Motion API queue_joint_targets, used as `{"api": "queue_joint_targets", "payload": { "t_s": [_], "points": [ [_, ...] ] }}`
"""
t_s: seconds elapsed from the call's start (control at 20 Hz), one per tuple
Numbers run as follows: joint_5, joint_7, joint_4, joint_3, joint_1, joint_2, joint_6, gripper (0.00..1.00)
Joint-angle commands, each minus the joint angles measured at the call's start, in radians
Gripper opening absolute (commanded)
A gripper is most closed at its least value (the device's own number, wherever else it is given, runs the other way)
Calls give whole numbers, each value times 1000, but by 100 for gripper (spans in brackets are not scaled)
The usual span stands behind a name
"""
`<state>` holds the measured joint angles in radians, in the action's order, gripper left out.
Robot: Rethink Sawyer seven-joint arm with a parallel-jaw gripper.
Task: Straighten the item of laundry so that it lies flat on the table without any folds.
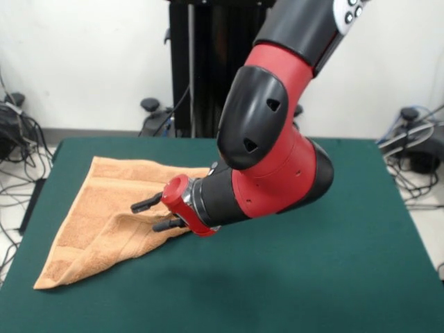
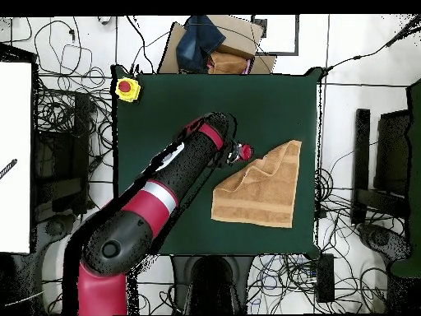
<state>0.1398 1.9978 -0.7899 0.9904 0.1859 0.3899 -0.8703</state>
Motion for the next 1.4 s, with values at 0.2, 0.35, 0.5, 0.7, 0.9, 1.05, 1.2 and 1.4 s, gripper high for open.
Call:
{"api": "queue_joint_targets", "payload": {
  "t_s": [0.2, 0.35, 0.5, 0.7, 0.9, 1.05, 1.2, 1.4],
  "points": [
    [53, 240, 8, -109, -2, -15, -3, 100],
    [52, 207, 6, -120, -7, -22, -34, 100],
    [55, 186, -1, -143, -14, -32, -28, 100],
    [58, 163, -11, -170, -17, -45, -32, 100],
    [55, 152, 0, -181, -18, -40, -73, 100],
    [53, 145, 10, -186, -23, -31, -97, 100],
    [53, 147, 8, -195, -25, -27, -88, 100],
    [39, 140, -10, -200, -19, -32, -81, 100]
  ]
}}
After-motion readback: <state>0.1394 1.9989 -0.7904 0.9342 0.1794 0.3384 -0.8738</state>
